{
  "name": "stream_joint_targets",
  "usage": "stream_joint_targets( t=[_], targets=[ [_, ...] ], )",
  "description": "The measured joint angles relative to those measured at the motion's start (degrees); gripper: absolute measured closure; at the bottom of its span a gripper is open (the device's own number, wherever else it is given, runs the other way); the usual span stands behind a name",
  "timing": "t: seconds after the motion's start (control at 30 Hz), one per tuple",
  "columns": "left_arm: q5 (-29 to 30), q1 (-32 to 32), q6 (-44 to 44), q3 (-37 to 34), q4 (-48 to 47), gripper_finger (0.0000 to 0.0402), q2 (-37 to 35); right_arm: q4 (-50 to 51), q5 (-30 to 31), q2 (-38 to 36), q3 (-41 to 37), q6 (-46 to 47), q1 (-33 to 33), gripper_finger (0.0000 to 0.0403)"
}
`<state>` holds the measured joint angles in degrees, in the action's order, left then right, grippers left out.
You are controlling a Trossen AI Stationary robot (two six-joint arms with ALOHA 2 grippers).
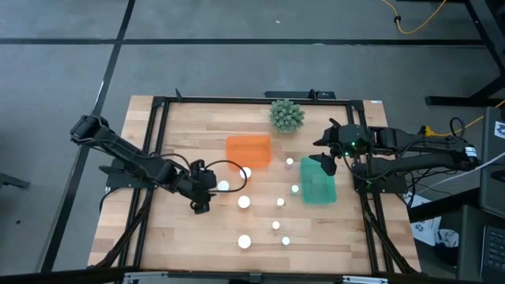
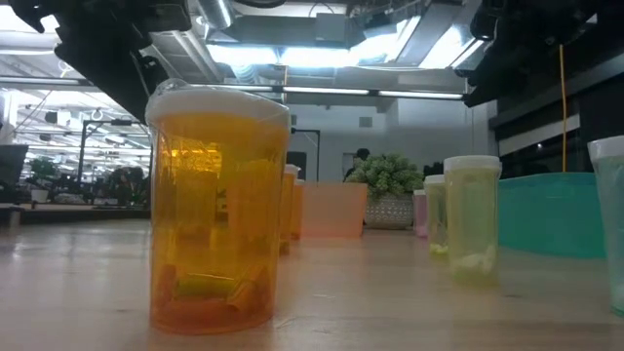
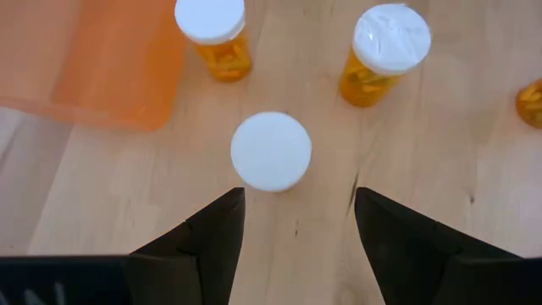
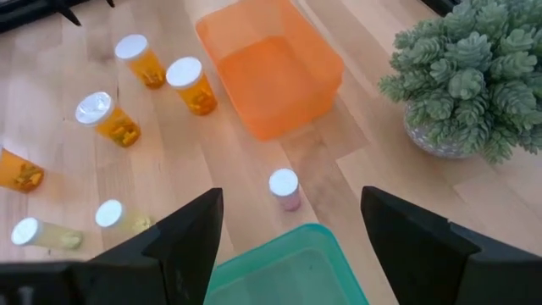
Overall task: Pick and place medicine bottles into bin by pill shape (circle, oval)
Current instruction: Put the orange pill bottle into the orange bin
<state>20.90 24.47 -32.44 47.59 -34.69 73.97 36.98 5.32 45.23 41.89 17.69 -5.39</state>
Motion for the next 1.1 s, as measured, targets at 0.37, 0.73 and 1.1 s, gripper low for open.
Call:
stream_joint_targets(
  t=[0.37,0.73,1.1],
  targets=[
    [0.22,-0.07,-0.51,0.00,-0.03,0.0186,0.00,1.82,-0.64,0.00,0.00,0.11,0.02,0.0121],
    [-1.81,-0.04,-3.64,0.00,0.00,0.0186,-0.02,3.10,-5.99,0.01,0.00,1.38,0.02,0.0121],
    [-2.20,-0.04,-5.50,0.00,0.02,0.0186,-0.04,4.67,-5.92,0.02,0.00,1.55,0.02,0.0121]
  ],
)
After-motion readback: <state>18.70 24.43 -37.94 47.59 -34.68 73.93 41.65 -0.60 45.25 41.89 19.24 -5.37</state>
